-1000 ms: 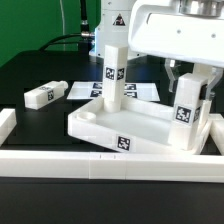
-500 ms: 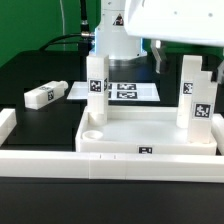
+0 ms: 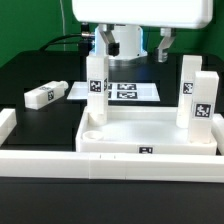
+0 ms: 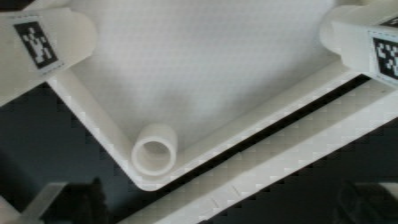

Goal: Assemble desk

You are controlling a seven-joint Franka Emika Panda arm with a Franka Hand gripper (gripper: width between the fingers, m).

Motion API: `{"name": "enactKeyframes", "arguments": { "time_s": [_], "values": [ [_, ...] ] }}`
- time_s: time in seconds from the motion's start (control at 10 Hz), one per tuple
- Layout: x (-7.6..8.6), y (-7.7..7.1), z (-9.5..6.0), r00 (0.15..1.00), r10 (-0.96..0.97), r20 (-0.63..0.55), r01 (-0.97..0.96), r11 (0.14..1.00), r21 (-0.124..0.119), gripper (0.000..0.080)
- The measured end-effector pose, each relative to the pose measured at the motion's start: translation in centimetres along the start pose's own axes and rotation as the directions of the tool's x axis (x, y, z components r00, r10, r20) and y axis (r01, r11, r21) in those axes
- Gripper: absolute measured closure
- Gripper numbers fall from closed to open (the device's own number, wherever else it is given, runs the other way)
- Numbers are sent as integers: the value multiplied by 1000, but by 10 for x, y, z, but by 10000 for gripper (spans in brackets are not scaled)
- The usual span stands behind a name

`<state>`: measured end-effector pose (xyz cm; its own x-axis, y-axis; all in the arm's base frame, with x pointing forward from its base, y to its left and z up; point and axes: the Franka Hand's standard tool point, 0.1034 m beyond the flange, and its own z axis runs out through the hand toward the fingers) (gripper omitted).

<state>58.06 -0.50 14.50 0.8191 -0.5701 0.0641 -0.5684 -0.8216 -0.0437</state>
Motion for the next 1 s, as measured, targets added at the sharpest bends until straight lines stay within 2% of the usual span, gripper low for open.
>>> {"name": "enactKeyframes", "arguments": {
  "time_s": [0.3, 0.4, 0.5, 0.6, 0.7, 0.8, 1.0],
  "values": [
    [0, 0, 0, 1000, -2, 1, 2, 1000, 0, 150],
    [3, 5, -2, 1000, 7, 10, -7, 1000, 6, 150],
    [7, 25, -3, 1000, -27, 10, 27, 1000, 2, 150],
    [9, 57, 1, 1000, -18, 8, 18, 1000, -7, 150],
    [14, 85, 8, 1000, -6, 5, 6, 1000, -5, 150],
    [19, 102, 13, 1000, 11, 5, -11, 1000, -8, 150],
    [20, 101, 13, 1000, 10, -1, -10, 1000, -8, 150]
  ]
}}
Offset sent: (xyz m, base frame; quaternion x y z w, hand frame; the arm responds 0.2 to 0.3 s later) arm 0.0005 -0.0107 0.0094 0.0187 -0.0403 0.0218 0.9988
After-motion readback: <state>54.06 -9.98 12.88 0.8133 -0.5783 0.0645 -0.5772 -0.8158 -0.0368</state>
